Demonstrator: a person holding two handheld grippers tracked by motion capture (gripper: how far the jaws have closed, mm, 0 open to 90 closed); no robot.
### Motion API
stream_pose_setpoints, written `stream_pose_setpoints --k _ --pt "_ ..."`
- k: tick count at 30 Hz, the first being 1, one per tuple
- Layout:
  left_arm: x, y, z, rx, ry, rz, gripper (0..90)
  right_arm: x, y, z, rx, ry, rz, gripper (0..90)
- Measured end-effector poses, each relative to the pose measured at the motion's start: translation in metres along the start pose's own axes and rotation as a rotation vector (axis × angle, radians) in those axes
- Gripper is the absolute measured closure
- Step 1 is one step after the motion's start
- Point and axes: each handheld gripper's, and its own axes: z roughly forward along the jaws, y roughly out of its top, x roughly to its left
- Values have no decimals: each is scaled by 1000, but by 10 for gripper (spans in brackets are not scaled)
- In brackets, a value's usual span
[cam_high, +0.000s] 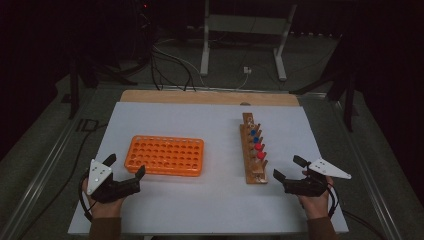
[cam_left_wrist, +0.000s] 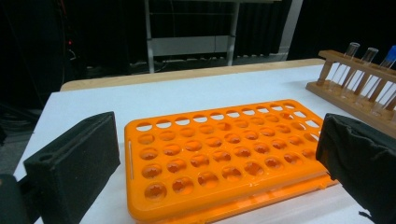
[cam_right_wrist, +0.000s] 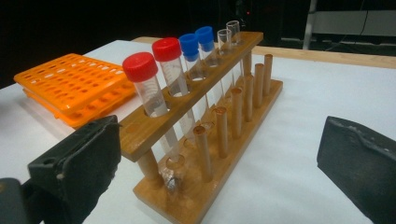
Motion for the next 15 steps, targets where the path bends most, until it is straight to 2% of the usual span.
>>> stream_pose_setpoints --k 4,9,13,15 --pt "0 0 -1 -13 9 -10 3 -2 -2 -4 4 -8 25 0" --pt "1 -2 0 -12 11 -20 3 -1 1 -6 -5 -13 24 0" --pt "-1 -1 1 -7 10 -8 3 2 4 -8 -7 -14 29 2" --pt "-3 -1 2 -6 5 3 3 5 5 -8 -1 -10 20 31"
